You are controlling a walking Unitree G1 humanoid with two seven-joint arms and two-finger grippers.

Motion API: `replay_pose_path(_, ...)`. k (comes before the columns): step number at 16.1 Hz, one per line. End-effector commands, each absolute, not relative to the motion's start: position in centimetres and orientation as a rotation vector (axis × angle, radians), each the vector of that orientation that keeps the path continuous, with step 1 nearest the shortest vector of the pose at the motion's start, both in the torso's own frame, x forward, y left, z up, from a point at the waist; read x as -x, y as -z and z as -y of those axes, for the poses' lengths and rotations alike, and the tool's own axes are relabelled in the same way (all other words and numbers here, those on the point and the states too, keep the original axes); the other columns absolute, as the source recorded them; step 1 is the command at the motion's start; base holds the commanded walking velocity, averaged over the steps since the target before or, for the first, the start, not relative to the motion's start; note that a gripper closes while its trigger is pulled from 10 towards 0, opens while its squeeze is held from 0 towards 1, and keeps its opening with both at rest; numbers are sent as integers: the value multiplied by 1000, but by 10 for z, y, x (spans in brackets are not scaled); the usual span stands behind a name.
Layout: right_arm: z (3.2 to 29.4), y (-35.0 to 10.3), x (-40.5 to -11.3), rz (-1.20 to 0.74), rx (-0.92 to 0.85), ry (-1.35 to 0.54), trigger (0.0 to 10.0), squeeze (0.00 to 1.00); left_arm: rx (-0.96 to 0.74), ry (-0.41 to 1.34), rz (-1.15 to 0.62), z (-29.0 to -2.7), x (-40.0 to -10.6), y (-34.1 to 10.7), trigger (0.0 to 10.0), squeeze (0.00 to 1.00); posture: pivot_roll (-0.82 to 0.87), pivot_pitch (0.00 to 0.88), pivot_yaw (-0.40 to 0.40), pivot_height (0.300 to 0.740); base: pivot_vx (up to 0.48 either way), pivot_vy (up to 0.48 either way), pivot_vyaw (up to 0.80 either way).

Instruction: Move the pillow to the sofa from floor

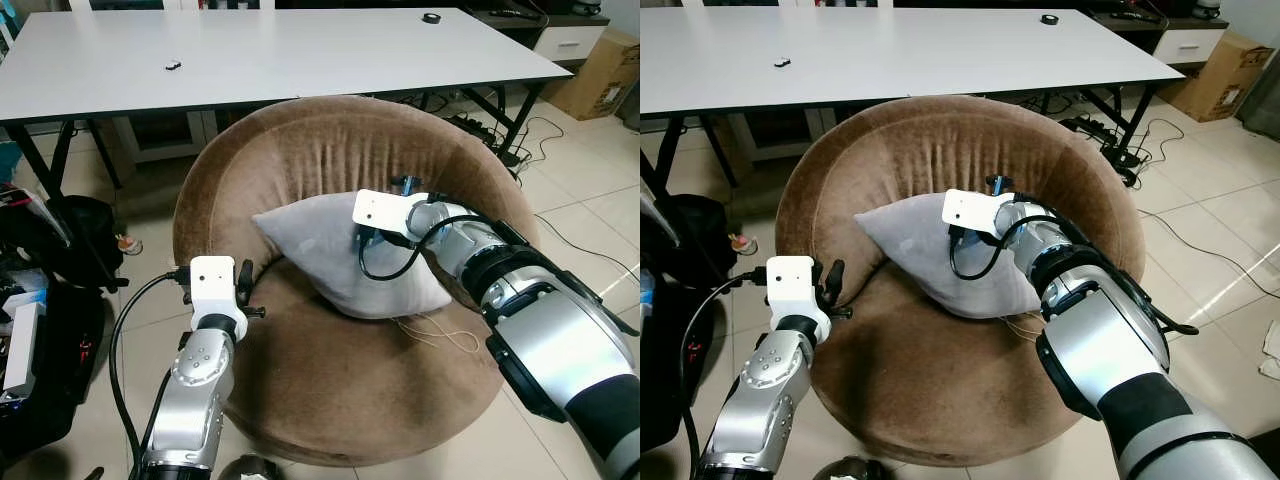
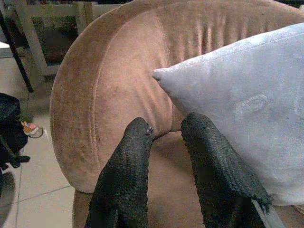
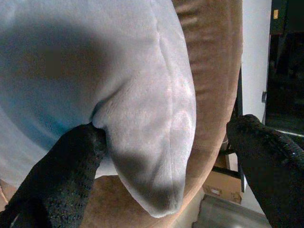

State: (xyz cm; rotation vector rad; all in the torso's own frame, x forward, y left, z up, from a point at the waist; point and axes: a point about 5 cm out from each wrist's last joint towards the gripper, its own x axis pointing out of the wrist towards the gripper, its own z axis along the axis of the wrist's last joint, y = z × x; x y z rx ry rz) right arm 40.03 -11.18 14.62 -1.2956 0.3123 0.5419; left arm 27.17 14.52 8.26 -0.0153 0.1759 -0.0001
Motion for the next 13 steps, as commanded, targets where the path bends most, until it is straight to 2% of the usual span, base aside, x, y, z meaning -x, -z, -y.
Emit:
replay_pose_path(1, 121, -146, -401, -345, 1303, -521, 10000, 1000, 2, 20, -174, -141, -274, -85, 10000, 0, 22, 0, -98, 740, 0, 0, 0)
replay_pose_path(2, 123, -147, -401, -352, 1306, -509, 10000, 1000, 3, 19, -173, -141, -274, -85, 10000, 0, 21, 0, -97, 740, 0, 0, 0)
replay_pose_path(3, 124, -148, -402, -358, 1298, -504, 10000, 620, 3, 19, -172, -141, -275, -85, 10000, 0, 21, 0, -97, 740, 0, 0, 0)
replay_pose_path(4, 126, -153, -404, -348, 1257, -489, 10000, 0, 3, 17, -170, -142, -275, -86, 10000, 0, 21, 0, -97, 740, 0, 0, 0)
replay_pose_path(6, 126, -165, -408, -340, 1034, -473, 10000, 0, 5, 15, -167, -142, -274, -86, 10000, 0, 21, 0, -97, 740, 0, 0, 0)
replay_pose_path(8, 137, -178, -411, -336, 865, -468, 10000, 0, 2, 13, -168, -145, -274, -86, 10000, 0, 4, 0, -87, 740, 0, 0, 0)
replay_pose_path(13, 176, -180, -407, -373, 704, -466, 10000, 0, -7, 39, -176, -145, -278, -85, 10000, 0, -69, 0, -44, 740, 0, 0, 0)
